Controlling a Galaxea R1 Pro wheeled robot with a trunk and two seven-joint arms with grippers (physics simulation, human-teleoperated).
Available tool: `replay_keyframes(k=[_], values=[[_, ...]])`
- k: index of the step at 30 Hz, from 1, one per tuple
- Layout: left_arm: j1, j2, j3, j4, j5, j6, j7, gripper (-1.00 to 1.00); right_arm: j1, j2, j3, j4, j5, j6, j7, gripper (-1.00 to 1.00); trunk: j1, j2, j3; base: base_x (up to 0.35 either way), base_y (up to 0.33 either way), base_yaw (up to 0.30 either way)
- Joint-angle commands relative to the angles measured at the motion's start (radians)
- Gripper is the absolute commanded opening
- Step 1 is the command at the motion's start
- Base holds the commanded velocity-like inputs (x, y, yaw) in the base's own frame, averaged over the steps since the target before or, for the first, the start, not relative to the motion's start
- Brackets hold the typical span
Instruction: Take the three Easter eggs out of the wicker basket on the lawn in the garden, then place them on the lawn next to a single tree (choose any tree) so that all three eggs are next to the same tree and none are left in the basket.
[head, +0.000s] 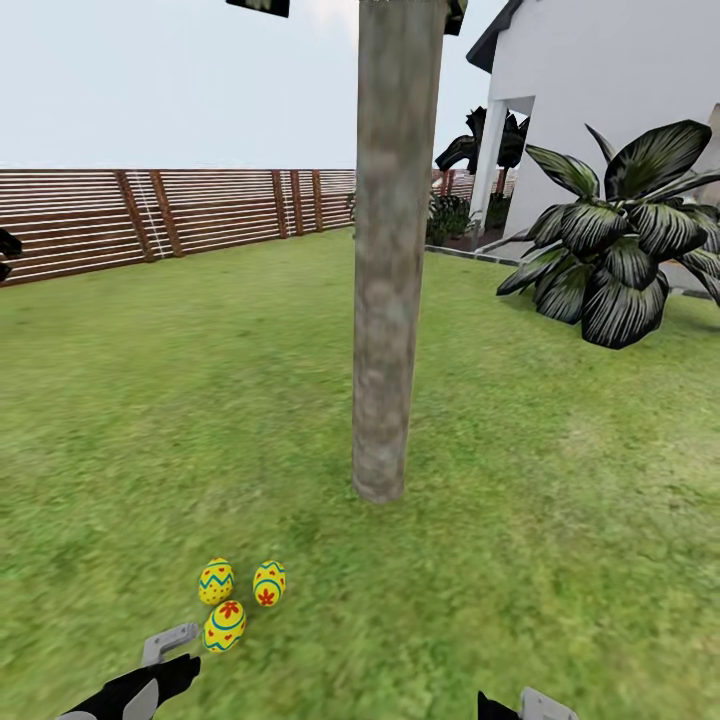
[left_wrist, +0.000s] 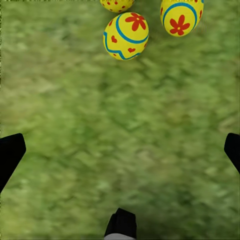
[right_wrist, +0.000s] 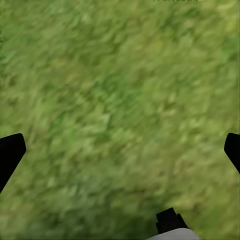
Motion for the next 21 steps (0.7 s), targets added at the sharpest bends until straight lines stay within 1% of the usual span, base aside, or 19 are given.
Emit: replay_keyframes(k=[1,6,9,12,16,18,21], values=[[0.0,0.0,0.001,-0.002,0.005,0.006,0.002,1.0,-0.001,-0.002,0.009,-0.001,-0.01,-0.003,-0.009,1.0,-0.004,0.007,0.002,0.0,0.0,0.0],[0.0,0.0,0.002,-0.002,0.006,0.006,0.002,1.0,-0.001,-0.003,0.01,0.002,-0.01,-0.004,-0.009,1.0,-0.023,0.042,0.018,0.0,0.0,0.0],[0.0,0.0,0.002,-0.001,0.007,0.005,0.002,1.0,-0.001,-0.003,0.008,0.029,-0.01,-0.007,-0.009,1.0,-0.035,0.063,0.027,0.0,0.0,0.0],[0.004,0.001,0.001,0.01,0.007,0.004,0.003,1.0,-0.001,-0.002,0.008,0.092,-0.009,-0.027,-0.009,1.0,-0.046,0.084,0.037,0.0,0.0,0.0],[0.016,0.001,0.0,0.043,0.007,-0.002,0.007,1.0,-0.001,-0.003,0.013,0.196,-0.009,-0.089,-0.009,1.0,-0.061,0.112,0.049,0.0,0.0,0.0],[0.04,0.001,0.0,0.062,0.007,-0.004,0.019,1.0,-0.001,-0.003,0.015,0.251,-0.009,-0.108,-0.009,1.0,-0.069,0.126,0.055,0.0,0.0,0.0],[0.092,0.0,0.0,0.075,0.005,-0.005,0.046,1.0,-0.001,-0.004,0.017,0.32,-0.009,-0.136,-0.009,1.0,-0.081,0.147,0.065,0.0,0.0,0.0]])
